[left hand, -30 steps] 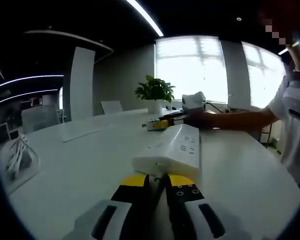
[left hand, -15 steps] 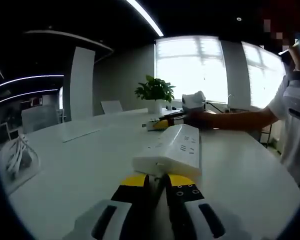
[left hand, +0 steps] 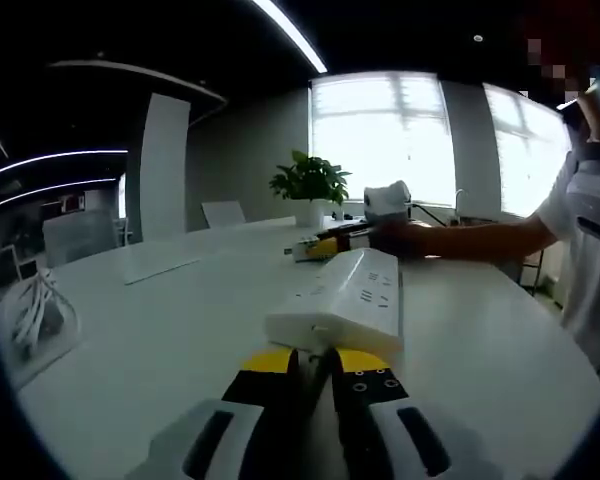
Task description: Straighten the power strip on the desk, plug the charger into it
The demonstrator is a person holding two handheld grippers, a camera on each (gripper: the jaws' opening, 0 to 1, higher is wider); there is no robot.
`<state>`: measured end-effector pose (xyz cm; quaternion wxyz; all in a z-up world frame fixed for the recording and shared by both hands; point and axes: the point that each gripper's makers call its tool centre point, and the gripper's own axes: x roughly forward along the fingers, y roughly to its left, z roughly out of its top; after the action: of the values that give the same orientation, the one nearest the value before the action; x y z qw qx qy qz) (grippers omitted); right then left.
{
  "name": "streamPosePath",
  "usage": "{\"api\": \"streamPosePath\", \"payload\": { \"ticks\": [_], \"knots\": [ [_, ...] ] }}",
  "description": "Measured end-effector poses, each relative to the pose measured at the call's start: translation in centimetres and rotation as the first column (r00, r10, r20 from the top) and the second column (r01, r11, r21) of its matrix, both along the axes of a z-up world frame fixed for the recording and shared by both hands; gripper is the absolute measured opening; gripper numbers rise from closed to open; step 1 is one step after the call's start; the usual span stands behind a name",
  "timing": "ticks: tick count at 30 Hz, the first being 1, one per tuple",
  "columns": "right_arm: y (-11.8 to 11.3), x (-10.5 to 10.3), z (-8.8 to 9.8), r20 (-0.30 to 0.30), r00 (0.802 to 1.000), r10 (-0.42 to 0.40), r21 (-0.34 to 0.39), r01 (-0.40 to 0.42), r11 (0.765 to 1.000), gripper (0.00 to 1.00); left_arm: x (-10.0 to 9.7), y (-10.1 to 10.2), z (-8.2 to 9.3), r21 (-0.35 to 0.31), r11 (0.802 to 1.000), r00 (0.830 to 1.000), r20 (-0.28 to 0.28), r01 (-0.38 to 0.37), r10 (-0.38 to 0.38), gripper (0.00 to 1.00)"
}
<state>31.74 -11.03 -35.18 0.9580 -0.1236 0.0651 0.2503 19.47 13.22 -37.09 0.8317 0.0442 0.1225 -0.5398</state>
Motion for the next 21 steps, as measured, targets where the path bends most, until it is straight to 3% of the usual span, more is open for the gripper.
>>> {"api": "streamPosePath", "payload": {
  "ticks": [13,21],
  "knots": [
    [0.48,0.49,0.28,0.000,1.000,0.009,0.027,-0.009,1.000,0.32,-0.03,0.00,-0.01,0.000,1.000,1.000,0.000,0.000,0.000,0.17],
    [0.80,0.93,0.12,0.007,1.000,0.016,0.001,-0.016,1.000,0.31,-0.05,-0.02,0.01,-0.001,1.000,1.000,0.000,0.000,0.000,0.17]
  ]
}}
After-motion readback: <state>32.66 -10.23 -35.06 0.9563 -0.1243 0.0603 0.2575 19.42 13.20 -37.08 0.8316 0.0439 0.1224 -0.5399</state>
